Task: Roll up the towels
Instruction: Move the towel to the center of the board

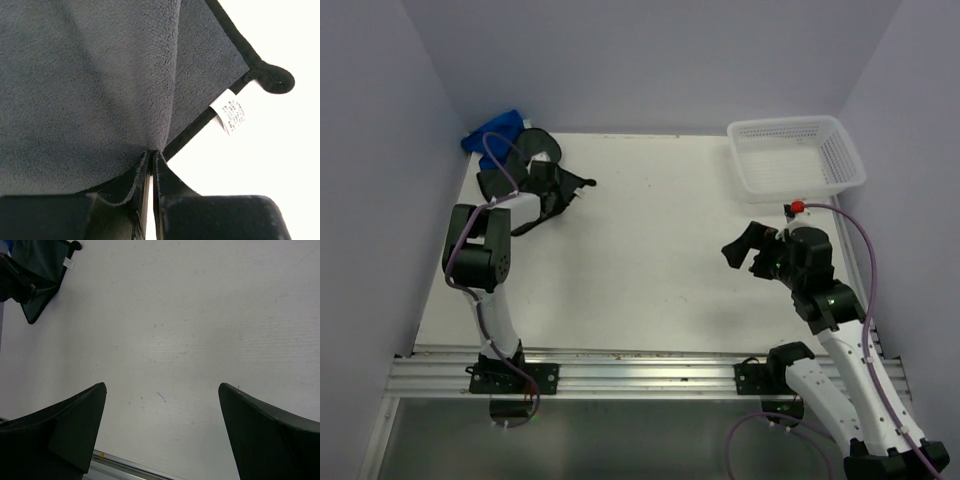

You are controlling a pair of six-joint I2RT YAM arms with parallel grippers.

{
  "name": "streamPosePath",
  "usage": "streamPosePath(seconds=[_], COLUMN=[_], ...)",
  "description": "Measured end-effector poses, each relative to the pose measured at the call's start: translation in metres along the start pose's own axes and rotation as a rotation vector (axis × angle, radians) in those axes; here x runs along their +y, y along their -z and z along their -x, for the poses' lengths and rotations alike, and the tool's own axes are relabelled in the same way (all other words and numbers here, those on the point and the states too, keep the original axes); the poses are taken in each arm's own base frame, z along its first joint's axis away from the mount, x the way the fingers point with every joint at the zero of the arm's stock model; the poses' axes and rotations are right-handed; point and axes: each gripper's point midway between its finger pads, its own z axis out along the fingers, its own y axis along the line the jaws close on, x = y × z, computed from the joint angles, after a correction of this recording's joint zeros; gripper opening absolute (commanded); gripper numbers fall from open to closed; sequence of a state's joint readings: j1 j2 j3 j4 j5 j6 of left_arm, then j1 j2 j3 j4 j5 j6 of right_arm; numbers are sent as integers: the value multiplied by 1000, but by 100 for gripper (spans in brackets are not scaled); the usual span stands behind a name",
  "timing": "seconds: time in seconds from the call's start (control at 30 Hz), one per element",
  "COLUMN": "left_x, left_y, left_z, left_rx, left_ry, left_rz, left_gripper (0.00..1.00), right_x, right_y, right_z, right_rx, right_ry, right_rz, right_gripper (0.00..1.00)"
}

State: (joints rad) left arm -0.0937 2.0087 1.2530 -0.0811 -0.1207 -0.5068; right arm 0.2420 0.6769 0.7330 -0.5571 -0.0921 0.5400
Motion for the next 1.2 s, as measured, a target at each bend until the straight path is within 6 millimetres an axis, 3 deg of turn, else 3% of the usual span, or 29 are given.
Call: streamPosePath(seconds=[0.3,0.57,0.73,0.97,1.2], left_x=[-41,-60,-71,-110,-142], left_y=[50,90,126,172,231], left_z=[-71,-127,-172,-237,-309], left_rx=[75,137,169,236,296], left_ry=[-110,-193,-206,-302,-466], left_rz=[-61,-129,-218,-352,-501], left_gripper=[10,11,11,13,17], right_x=[5,6,12,10,20], right_y=[18,14,0,-32,-50], right_z=[1,-4,-11,-35,-66], right_rx=[-33,0,48,172,284], right_ry=[-20,-42,-52,-59,6], right_rz=[27,28,71,73,76], right_gripper=[99,97,91,86,85])
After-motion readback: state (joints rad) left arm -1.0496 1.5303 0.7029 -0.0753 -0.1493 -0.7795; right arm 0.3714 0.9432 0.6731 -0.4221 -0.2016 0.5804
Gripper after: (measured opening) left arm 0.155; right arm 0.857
